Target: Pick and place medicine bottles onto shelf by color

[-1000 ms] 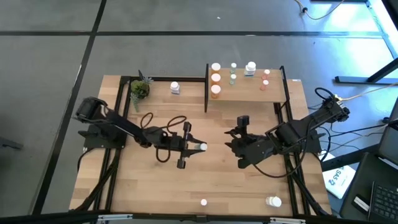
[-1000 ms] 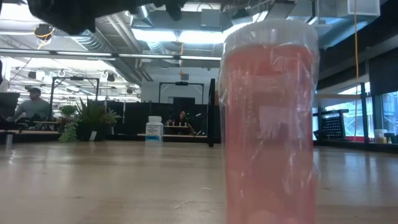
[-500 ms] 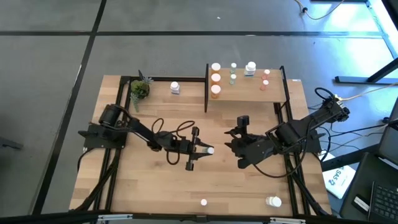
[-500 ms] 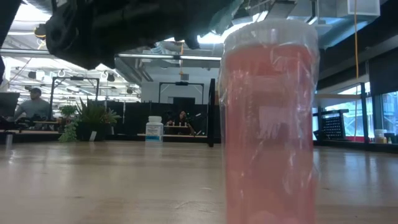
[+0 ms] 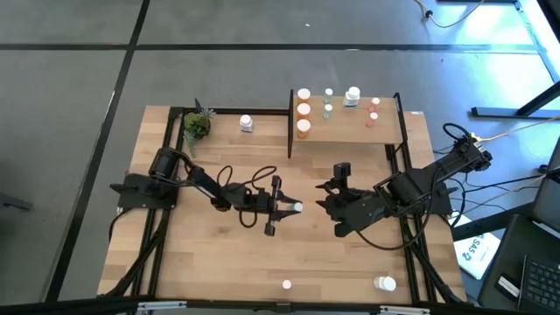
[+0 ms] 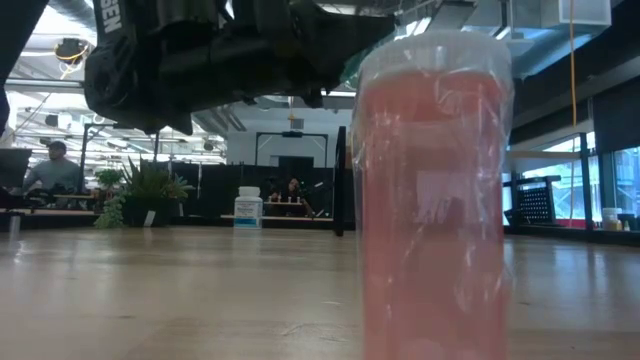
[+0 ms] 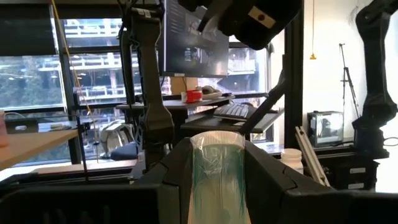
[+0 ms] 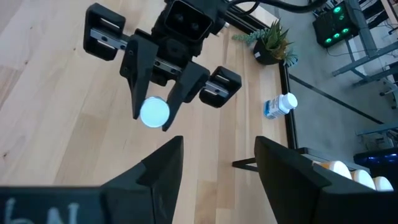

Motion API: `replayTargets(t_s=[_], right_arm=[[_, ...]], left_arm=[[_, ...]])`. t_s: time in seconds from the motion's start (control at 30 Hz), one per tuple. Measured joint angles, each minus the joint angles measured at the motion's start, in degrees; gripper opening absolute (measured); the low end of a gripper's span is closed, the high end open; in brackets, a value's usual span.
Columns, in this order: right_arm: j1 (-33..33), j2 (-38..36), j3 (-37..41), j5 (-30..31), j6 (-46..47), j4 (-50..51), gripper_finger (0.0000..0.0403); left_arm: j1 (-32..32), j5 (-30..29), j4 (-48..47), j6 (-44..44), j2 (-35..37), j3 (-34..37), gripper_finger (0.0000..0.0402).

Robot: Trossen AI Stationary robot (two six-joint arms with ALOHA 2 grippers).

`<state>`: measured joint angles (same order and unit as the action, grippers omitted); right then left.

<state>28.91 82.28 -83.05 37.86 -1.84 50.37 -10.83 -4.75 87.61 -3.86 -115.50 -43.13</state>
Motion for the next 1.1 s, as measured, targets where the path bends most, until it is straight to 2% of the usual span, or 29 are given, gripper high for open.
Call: replayTargets(t_s=[0.23, 0.67, 0.87, 1.1], right_arm=[[0.0, 0.0, 0.0, -0.1, 0.0, 0.0, 0.0200], [0.0, 0.0, 0.0, -0.4, 0.0, 0.0, 0.0200], [0.0, 0.0, 0.0, -0.5, 0.0, 0.0, 0.0200], [0.0, 0.0, 0.0, -0.5, 0.1, 0.0, 0.0200]], left_arm=[[0.0, -0.2, -2.4, 0.6, -0.1, 0.0, 0.0096], [1.9, 1.9, 2.2, 1.4, -2.1, -0.2, 0.0096], [2.4, 3.4, 2.2, 3.5, -7.1, -4.8, 0.0096], [3.9, 9.0, 2.2, 3.3, -11.8, -10.6, 0.0096]])
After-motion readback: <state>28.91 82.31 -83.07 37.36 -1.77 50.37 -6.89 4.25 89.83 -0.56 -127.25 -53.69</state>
